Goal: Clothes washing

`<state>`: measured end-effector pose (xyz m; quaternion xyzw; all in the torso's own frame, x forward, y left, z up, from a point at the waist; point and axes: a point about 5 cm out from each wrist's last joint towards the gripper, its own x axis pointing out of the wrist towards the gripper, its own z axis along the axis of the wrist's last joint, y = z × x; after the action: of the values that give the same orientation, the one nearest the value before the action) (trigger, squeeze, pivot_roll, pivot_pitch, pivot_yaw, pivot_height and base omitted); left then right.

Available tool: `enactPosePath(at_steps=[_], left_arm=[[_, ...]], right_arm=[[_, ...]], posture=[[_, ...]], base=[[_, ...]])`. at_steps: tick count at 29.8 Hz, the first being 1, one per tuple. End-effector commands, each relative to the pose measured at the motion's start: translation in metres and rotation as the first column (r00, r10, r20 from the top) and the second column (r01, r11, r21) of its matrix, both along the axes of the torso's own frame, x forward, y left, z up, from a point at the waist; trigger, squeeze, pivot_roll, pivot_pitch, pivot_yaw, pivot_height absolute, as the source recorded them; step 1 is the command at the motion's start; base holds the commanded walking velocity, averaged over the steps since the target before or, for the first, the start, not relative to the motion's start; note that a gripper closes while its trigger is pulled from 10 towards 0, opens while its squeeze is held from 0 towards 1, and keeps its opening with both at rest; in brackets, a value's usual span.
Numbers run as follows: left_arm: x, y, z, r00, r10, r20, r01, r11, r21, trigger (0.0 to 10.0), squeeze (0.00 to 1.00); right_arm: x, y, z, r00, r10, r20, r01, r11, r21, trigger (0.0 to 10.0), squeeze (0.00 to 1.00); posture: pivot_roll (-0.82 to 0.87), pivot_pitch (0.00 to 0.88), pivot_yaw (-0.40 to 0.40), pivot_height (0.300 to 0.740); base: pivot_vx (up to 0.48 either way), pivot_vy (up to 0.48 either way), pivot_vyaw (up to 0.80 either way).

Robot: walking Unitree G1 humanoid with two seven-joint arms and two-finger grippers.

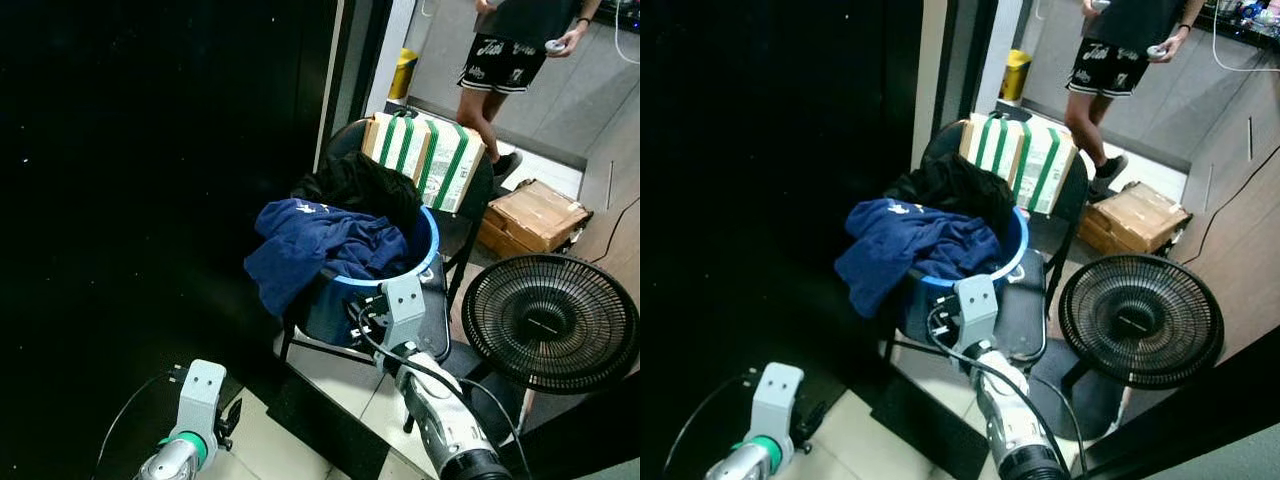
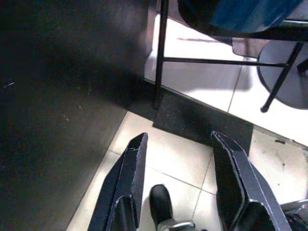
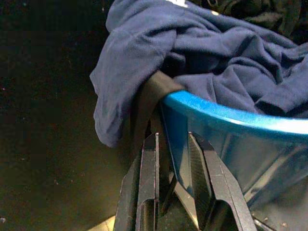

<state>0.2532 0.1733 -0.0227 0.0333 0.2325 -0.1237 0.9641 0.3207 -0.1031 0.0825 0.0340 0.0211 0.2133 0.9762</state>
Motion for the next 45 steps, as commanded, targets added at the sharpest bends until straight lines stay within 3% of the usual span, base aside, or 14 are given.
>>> enactPosePath(at_steps=[1,19,26,38,45], left_arm=[[-0.0041,-0.0046,-0.0028,1.000,-0.019,-0.002,0.019,1.000,-0.010,10.0,0.00],[0.0009,-0.0048,0.0024,0.998,0.044,0.045,-0.042,0.998,-0.046,10.0,0.00],[0.0006,-0.0037,0.0025,0.998,0.046,0.048,-0.044,0.998,-0.050,10.0,0.00],[0.0019,-0.0022,0.0041,0.997,0.057,0.057,-0.053,0.996,-0.068,10.0,0.00],[0.0020,0.0009,0.0044,0.997,0.052,0.056,-0.049,0.997,-0.067,10.0,0.00]], right_arm=[[-0.0027,-0.0032,-0.0035,1.000,-0.006,-0.010,0.006,1.000,-0.005,10.0,0.00],[-0.0028,-0.0021,-0.0013,1.000,0.004,0.007,-0.004,1.000,-0.013,10.0,0.00],[-0.0024,-0.0002,-0.0001,1.000,0.010,0.009,-0.010,1.000,-0.009,10.0,0.00],[-0.0022,-0.0042,-0.0016,1.000,-0.012,-0.014,0.012,1.000,0.028,10.0,0.00],[-0.0027,-0.0031,-0.0027,1.000,-0.022,-0.019,0.023,0.999,0.035,10.0,0.00]], posture=[[0.07,0.087,-0.048,0.740],[0.06,0.065,-0.049,0.740],[0.06,0.065,-0.051,0.740],[0.07,0.067,-0.056,0.740],[0.07,0.056,-0.060,0.740]], base=[[0.000,0.000,0.00],[0.000,0.000,0.00],[0.246,0.000,0.71],[0.102,0.000,0.00],[0.000,0.000,-0.54]])
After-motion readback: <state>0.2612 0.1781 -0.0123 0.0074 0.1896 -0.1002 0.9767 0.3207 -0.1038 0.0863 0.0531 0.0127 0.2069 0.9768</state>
